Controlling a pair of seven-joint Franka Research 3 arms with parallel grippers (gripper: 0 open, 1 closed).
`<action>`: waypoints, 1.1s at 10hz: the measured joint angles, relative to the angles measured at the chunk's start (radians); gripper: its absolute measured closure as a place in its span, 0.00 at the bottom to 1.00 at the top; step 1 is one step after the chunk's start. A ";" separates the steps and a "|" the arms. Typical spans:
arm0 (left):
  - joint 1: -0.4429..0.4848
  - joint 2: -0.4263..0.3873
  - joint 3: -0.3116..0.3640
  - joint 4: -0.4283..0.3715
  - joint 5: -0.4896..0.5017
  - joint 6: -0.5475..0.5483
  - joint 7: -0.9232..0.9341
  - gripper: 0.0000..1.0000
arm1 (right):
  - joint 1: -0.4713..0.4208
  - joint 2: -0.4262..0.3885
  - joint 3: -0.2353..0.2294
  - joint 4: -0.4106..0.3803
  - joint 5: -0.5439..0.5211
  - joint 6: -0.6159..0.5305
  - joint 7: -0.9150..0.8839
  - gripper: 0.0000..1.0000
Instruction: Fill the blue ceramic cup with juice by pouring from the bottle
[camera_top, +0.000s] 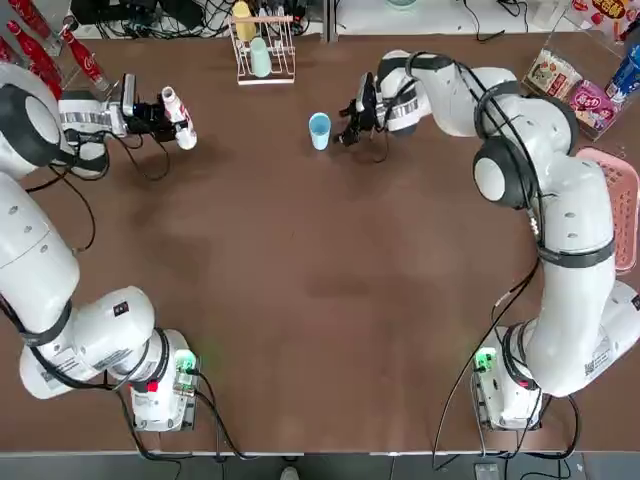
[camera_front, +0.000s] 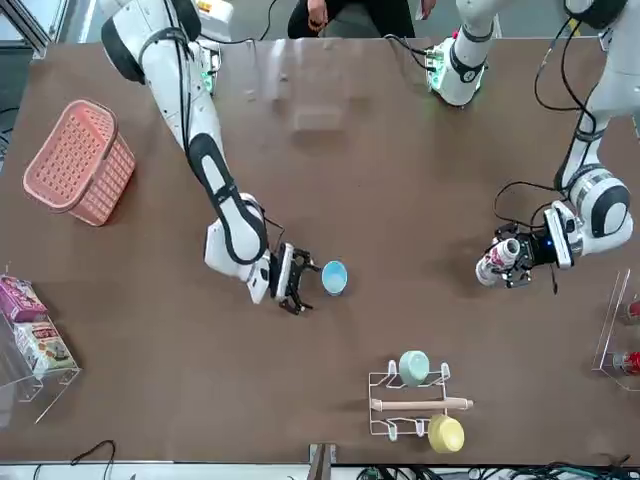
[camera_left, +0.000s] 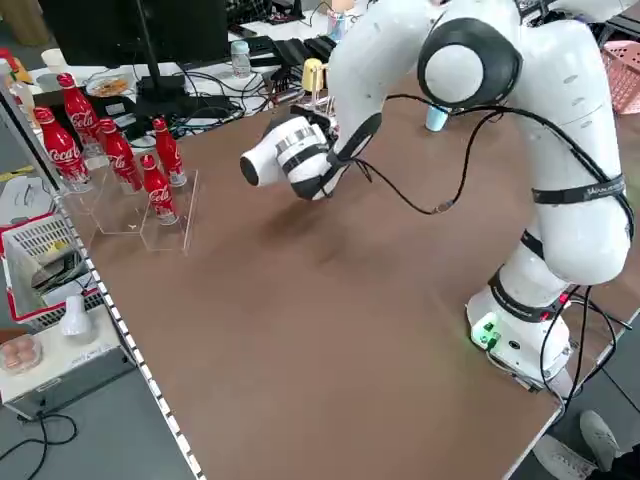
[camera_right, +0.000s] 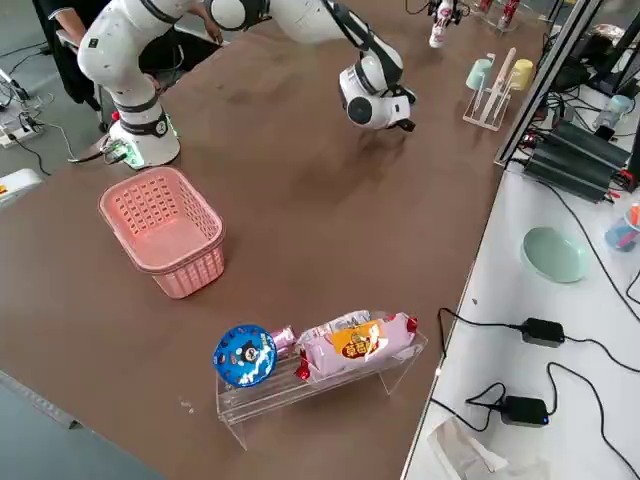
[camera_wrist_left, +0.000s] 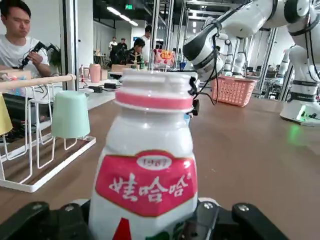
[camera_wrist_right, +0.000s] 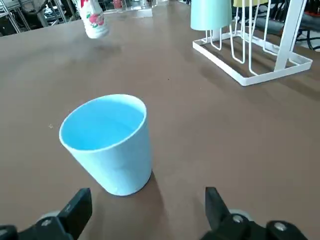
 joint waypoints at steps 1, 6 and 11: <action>0.000 0.020 -0.004 0.001 0.000 -0.004 0.025 0.51 | -0.011 -0.007 0.000 -0.007 -0.026 -0.003 0.001 0.00; 0.018 0.057 -0.006 0.001 0.055 -0.006 0.097 0.48 | -0.078 -0.053 0.000 -0.016 -0.218 -0.020 0.023 0.00; 0.029 0.064 -0.009 0.002 0.063 -0.013 0.100 0.34 | -0.108 -0.082 0.000 -0.017 -0.365 -0.007 0.129 0.00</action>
